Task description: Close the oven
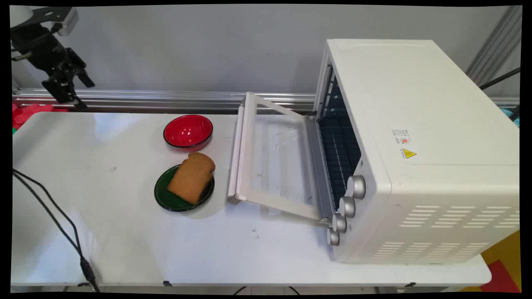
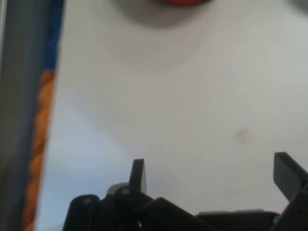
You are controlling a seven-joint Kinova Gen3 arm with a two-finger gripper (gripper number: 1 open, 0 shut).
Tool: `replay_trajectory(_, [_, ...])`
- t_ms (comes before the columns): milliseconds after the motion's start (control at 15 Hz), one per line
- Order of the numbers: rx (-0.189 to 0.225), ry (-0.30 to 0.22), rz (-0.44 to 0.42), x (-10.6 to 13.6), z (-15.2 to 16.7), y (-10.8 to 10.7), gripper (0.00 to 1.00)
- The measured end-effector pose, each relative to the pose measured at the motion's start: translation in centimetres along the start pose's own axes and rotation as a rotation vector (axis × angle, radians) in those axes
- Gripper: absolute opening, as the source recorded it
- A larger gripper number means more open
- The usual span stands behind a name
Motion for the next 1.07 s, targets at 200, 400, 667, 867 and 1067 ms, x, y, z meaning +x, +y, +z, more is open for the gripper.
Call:
replay_trajectory(200, [-0.093,0.083,-0.016,2.5,0.3,1.9,1.0])
replay_trajectory(400, [-0.17,0.196,-0.002,6.3,1.2,4.0,1.0])
replay_trajectory(667, [-0.209,0.316,0.054,10.8,3.7,6.0,1.0])
replay_trajectory(867, [-0.207,0.36,0.104,13.4,6.2,6.4,1.0])
replay_trajectory(1067, [-0.194,0.394,0.158,15.8,9.1,6.4,1.0])
